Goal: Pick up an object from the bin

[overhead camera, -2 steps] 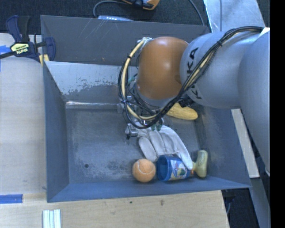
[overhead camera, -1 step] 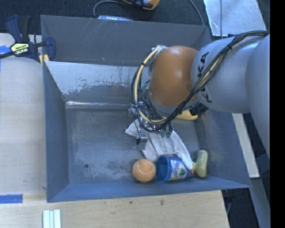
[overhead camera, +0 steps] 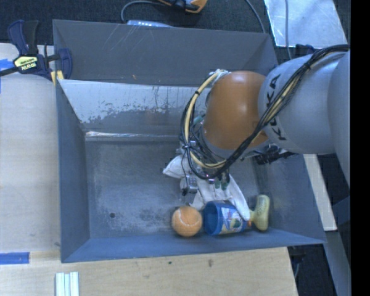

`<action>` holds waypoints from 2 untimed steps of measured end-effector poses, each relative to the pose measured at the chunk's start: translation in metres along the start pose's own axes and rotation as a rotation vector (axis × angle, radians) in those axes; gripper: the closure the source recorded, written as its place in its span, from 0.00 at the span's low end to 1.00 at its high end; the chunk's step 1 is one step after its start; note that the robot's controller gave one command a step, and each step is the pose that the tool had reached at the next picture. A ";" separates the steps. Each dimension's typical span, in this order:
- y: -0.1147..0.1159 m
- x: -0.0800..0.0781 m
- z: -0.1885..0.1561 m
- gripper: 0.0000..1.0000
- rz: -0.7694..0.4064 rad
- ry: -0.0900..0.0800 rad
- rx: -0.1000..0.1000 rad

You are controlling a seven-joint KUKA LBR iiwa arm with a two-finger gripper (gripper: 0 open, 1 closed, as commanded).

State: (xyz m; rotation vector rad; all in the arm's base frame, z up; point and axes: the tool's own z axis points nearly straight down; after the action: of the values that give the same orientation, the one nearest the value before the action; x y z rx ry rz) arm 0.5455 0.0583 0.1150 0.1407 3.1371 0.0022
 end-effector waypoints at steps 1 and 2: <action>-0.042 -0.015 0.024 1.00 0.074 -0.006 -0.001; -0.042 -0.015 0.024 1.00 0.074 -0.006 -0.001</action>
Offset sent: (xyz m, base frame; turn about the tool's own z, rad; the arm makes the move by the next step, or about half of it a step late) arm 0.0000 0.0000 0.0000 0.0000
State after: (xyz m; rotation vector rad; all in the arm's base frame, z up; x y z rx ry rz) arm 0.5567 0.0152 0.0913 0.2569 3.1240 0.0032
